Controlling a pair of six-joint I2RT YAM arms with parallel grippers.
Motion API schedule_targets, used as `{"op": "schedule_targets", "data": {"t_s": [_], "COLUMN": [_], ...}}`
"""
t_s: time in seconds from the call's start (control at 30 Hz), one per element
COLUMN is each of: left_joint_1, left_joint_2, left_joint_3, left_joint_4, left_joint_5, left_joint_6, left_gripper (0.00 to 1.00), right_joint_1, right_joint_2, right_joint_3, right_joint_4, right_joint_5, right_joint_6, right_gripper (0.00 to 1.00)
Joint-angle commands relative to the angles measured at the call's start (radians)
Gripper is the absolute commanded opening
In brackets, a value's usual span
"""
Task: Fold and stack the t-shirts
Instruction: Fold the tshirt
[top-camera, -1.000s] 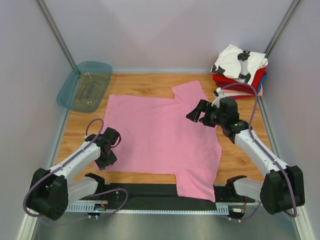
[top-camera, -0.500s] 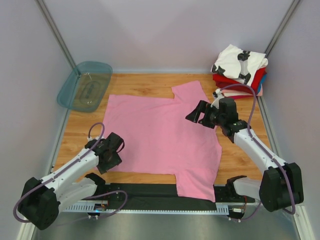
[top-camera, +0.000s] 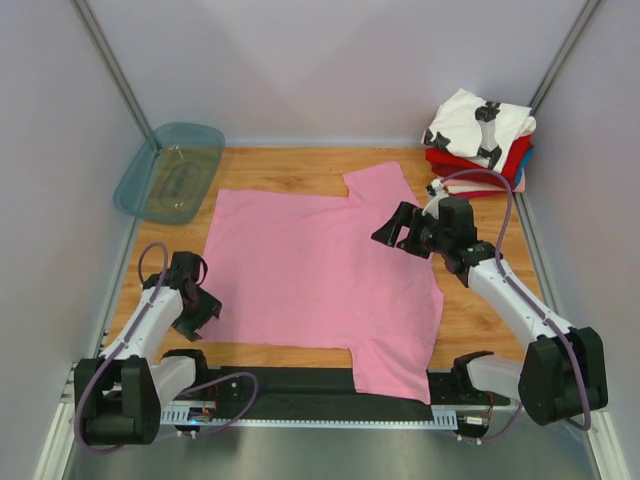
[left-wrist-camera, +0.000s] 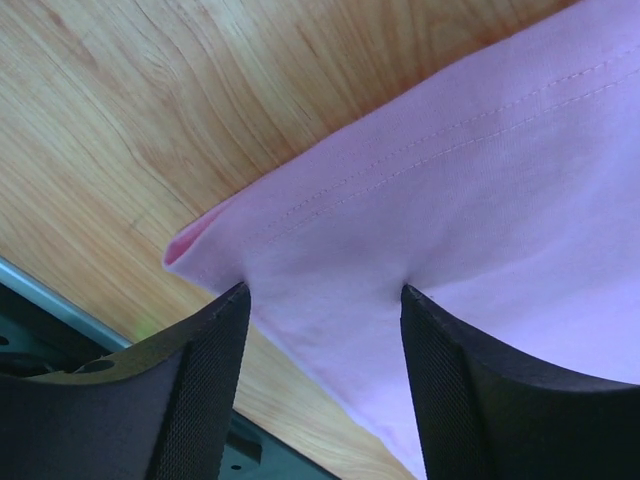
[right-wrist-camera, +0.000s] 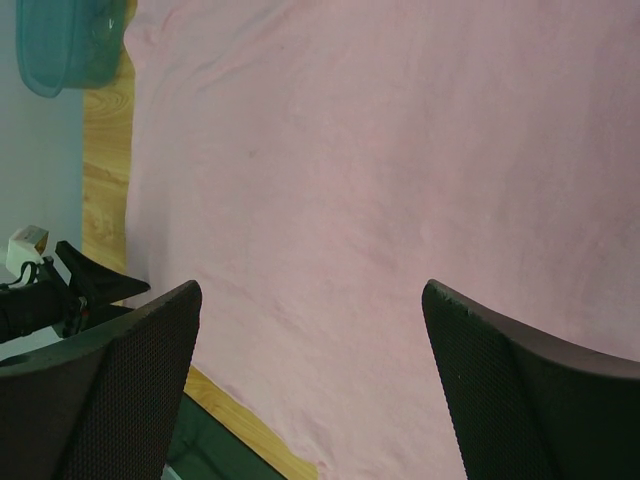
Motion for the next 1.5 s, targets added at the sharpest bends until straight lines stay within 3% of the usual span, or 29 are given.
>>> {"op": "schedule_targets", "data": {"t_s": [0.0, 0.13, 0.17, 0.37, 0.6, 0.77, 0.87, 1.0, 1.1, 1.17, 1.33, 1.47], "left_joint_1": [0.014, 0.014, 0.014, 0.0, -0.011, -0.011, -0.011, -0.011, -0.009, -0.009, -0.011, -0.009], "left_joint_2": [0.019, 0.085, 0.114, 0.145, 0.102, 0.061, 0.027, -0.005, -0.038, -0.064, -0.127, -0.157], "left_joint_3": [-0.009, -0.04, -0.05, -0.058, -0.038, -0.018, -0.014, -0.015, -0.026, -0.037, -0.067, -0.087], "left_joint_4": [0.042, 0.104, 0.136, 0.193, 0.211, 0.243, 0.277, 0.317, 0.343, 0.352, 0.358, 0.368], "left_joint_5": [0.028, 0.037, 0.049, 0.037, 0.043, 0.071, 0.086, 0.12, 0.14, 0.149, 0.163, 0.166], "left_joint_6": [0.041, 0.046, 0.049, 0.055, 0.109, 0.185, 0.231, 0.259, 0.268, 0.273, 0.279, 0.277], "left_gripper": [0.68, 0.63, 0.52, 0.13, 0.0, 0.0, 0.0, 0.0, 0.0, 0.0, 0.0, 0.0], "right_joint_1": [-0.008, -0.008, -0.008, -0.008, -0.009, 0.049, 0.188, 0.418, 0.679, 0.759, 0.922, 1.029], "right_joint_2": [-0.027, -0.015, -0.012, 0.011, 0.008, 0.042, 0.046, 0.008, -0.023, -0.047, -0.061, -0.03], "right_joint_3": [0.0, -0.002, -0.002, -0.002, 0.003, -0.003, -0.015, -0.078, -0.083, -0.077, -0.034, -0.005], "right_joint_4": [0.02, 0.031, 0.032, 0.031, 0.0, -0.05, -0.216, -0.383, -0.561, -0.697, -0.9, -0.957], "right_joint_5": [-0.003, -0.009, -0.006, 0.016, 0.117, 0.201, 0.394, 0.505, 0.598, 0.644, 0.626, 0.57], "right_joint_6": [0.004, 0.012, 0.011, 0.006, -0.022, -0.003, 0.02, 0.128, 0.211, 0.282, 0.351, 0.376], "right_gripper": [0.93, 0.93, 0.93, 0.93, 0.93, 0.91, 0.91, 0.91, 0.9, 0.89, 0.74, 0.6]}}
